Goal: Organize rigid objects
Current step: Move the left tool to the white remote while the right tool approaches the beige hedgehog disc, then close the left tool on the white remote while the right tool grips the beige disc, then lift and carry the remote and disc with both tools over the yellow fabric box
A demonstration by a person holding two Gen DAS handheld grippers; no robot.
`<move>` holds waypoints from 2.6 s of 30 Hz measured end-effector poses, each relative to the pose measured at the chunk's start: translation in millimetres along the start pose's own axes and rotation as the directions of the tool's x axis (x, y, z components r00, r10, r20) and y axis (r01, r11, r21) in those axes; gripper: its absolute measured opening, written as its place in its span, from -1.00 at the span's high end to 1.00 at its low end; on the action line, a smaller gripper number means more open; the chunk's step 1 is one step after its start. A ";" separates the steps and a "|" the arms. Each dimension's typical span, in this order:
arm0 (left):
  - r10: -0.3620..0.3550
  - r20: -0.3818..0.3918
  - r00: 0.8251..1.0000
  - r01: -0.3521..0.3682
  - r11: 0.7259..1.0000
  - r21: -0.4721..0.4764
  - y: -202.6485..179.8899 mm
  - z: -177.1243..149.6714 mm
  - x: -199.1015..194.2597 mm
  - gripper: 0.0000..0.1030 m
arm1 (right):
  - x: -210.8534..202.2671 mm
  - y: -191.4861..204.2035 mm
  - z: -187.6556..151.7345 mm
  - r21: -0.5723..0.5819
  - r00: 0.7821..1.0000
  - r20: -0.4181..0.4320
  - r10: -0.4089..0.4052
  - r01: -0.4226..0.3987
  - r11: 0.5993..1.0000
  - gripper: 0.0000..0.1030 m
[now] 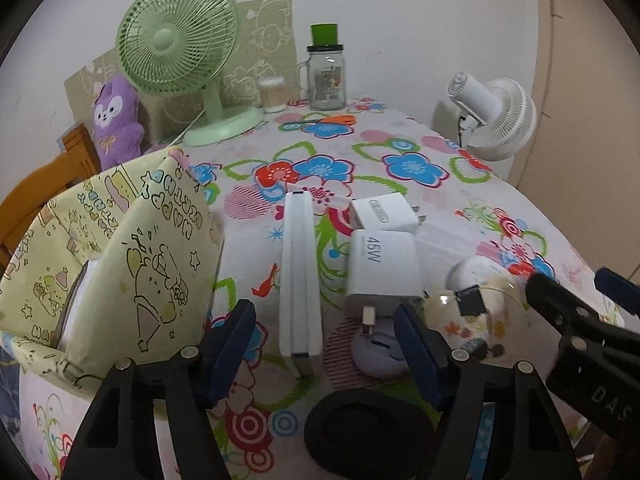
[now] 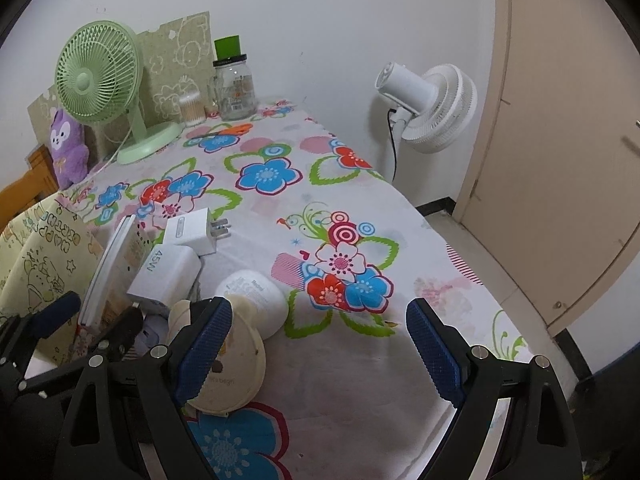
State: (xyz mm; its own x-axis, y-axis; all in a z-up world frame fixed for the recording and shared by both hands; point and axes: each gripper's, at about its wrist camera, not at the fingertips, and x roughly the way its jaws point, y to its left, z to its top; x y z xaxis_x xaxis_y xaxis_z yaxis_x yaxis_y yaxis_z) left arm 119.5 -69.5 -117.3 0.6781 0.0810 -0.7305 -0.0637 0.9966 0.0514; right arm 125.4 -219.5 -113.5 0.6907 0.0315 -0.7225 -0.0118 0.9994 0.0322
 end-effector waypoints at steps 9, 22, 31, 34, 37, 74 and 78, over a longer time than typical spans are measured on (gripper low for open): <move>-0.005 -0.028 1.000 0.004 0.998 -0.055 8.4 6.1 17.2 -0.13 | 13.6 9.0 1.0 -0.014 1.000 -0.027 0.014 -0.015 1.000 -0.77; -0.022 -0.022 1.000 0.022 1.000 -0.007 8.9 -0.4 13.5 0.50 | 21.2 24.7 -2.4 -0.022 0.997 -0.064 0.040 -0.042 0.999 -0.78; -0.016 -0.026 1.000 0.017 0.999 0.027 15.4 -17.6 -2.9 0.59 | 21.6 36.2 -7.4 -0.028 0.995 -0.089 0.046 -0.049 0.998 -0.78; -0.021 -0.029 0.999 0.022 0.999 0.038 18.3 -24.0 -9.6 0.59 | 21.8 39.8 -8.4 -0.035 0.994 -0.095 0.045 -0.049 0.998 -0.78; -0.021 -0.028 0.999 0.023 0.998 0.065 16.8 -30.9 -16.4 0.59 | 22.1 47.5 -9.8 -0.048 0.992 -0.105 0.067 -0.072 0.996 -0.78; -0.064 -0.006 0.998 0.064 0.998 0.001 20.7 -22.0 -25.9 0.61 | -2.3 56.0 -10.4 -0.008 0.995 -0.067 0.077 -0.078 0.997 -0.46; -0.073 0.008 0.997 0.073 0.997 0.004 21.0 -20.0 -35.6 0.61 | -11.5 57.4 -9.1 -0.013 0.996 -0.054 0.076 -0.077 0.997 -0.46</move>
State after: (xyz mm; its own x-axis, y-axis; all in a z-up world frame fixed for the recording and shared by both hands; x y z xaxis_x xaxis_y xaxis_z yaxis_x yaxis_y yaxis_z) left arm 79.3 -51.7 -103.9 0.6867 0.0076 -0.7269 -0.0107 0.9999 0.0004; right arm 110.1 -162.4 -109.6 0.6480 0.1080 -0.7539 -0.0742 0.9941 0.0786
